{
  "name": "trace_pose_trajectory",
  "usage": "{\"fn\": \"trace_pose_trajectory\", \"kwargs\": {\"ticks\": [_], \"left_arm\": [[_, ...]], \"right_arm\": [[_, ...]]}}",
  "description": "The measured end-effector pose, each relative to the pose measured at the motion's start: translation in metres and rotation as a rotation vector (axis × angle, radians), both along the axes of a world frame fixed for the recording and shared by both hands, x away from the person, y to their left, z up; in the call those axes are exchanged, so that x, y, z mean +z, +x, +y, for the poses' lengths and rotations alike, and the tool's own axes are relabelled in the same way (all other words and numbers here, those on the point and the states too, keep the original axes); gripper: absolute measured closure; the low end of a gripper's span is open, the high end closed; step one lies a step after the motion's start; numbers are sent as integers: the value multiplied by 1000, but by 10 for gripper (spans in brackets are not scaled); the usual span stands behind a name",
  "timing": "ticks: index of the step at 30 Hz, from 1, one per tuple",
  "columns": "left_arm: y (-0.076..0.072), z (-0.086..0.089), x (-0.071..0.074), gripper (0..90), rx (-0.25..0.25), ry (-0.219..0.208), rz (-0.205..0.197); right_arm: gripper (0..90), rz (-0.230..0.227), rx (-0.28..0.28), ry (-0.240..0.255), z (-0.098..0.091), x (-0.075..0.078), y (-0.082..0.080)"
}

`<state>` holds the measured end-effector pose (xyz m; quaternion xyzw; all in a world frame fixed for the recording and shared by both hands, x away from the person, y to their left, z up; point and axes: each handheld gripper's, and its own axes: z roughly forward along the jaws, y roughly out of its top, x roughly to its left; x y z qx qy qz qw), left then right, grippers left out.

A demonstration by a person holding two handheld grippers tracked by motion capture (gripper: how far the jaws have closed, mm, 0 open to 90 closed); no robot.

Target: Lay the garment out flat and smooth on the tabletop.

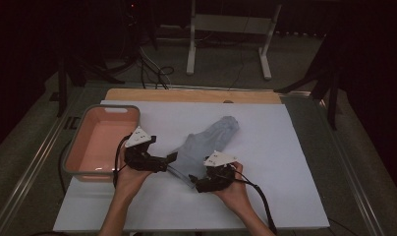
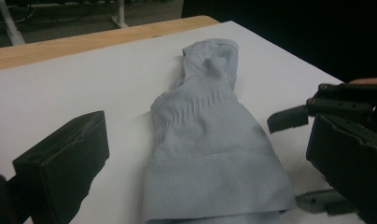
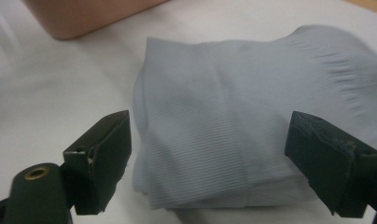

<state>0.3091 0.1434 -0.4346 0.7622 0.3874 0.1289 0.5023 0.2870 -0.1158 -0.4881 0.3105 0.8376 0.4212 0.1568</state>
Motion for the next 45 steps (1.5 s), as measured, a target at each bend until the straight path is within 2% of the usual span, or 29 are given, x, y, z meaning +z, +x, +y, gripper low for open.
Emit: {"fn": "trace_pose_trajectory", "kwargs": {"ticks": [3,4,7,11,13,14,15,18,19,25,30,32,33,34,42,45], "left_arm": [[0,0,0,2,1,-2,0],[0,0,0,2,1,-2,0],[0,1,-1,2,1,-2,1],[0,2,-1,2,4,-8,4],[0,2,-1,2,4,-9,4],[0,2,-1,2,4,-9,4],[0,3,-1,2,8,-14,9],[0,3,-2,2,10,-16,11],[0,3,-2,2,11,-18,11],[0,4,-2,3,11,-20,11],[0,4,-1,3,12,-23,12],[0,5,-1,3,13,-25,13],[0,5,-1,2,13,-25,13],[0,5,-2,2,13,-25,14],[0,5,-2,3,10,-30,16],[0,4,-2,3,7,-31,17]], "right_arm": [[143,6,6,-27,5,-4,-2],[142,14,33,-26,8,-6,-3],[129,7,15,-37,10,-8,-2],[111,-9,5,-95,17,-13,-4],[112,-15,2,-97,18,-14,-4],[112,-21,9,-113,18,-14,-5],[143,-44,-6,-156,20,-15,-7],[172,-58,-8,-185,21,-16,-9],[250,-75,-33,-230,22,-16,-11],[500,-124,-29,-290,18,-12,-13],[691,-133,-43,-283,8,-6,-13],[754,-123,-58,-262,2,-4,-11],[754,-123,-58,-262,2,-4,-11],[770,-109,-81,-245,-1,-2,-12],[802,-78,-123,-200,-33,8,-2],[801,-80,-146,-206,-48,10,-1]]}}
